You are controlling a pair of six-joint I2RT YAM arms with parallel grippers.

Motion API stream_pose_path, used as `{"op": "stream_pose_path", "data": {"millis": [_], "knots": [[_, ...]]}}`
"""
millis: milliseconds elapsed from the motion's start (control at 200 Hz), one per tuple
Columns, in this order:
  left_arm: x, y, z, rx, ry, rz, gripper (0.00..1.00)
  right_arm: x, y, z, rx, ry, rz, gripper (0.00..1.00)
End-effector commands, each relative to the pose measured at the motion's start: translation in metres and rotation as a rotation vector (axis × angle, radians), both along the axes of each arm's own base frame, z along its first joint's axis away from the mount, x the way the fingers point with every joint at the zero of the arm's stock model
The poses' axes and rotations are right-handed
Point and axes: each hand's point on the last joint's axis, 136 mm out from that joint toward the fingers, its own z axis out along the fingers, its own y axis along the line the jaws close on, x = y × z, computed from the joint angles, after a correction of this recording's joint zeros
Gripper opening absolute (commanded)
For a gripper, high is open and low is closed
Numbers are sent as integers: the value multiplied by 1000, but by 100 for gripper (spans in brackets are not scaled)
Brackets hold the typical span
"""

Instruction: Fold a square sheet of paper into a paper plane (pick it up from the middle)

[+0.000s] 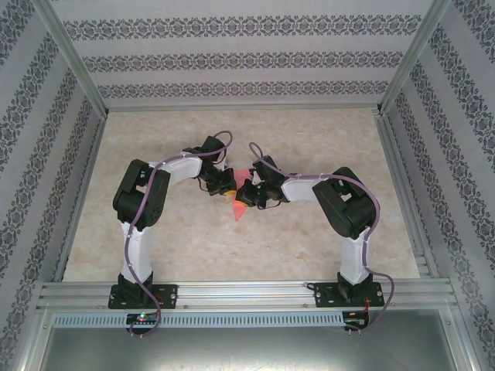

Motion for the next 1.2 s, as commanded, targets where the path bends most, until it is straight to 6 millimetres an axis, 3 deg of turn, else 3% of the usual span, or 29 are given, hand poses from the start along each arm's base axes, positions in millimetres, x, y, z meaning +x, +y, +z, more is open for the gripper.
{"op": "stream_pose_path", "data": {"millis": [0, 440, 1194], "knots": [[-18, 8, -20, 50, 69, -20, 8, 9, -2, -5, -7, -15, -18, 5], [-19, 9, -20, 56, 66, -18, 7, -1, -15, -12, -58, 2, -35, 5], [-17, 9, -18, 55, 63, -18, 7, -6, -19, -17, -72, 13, -35, 5]]}}
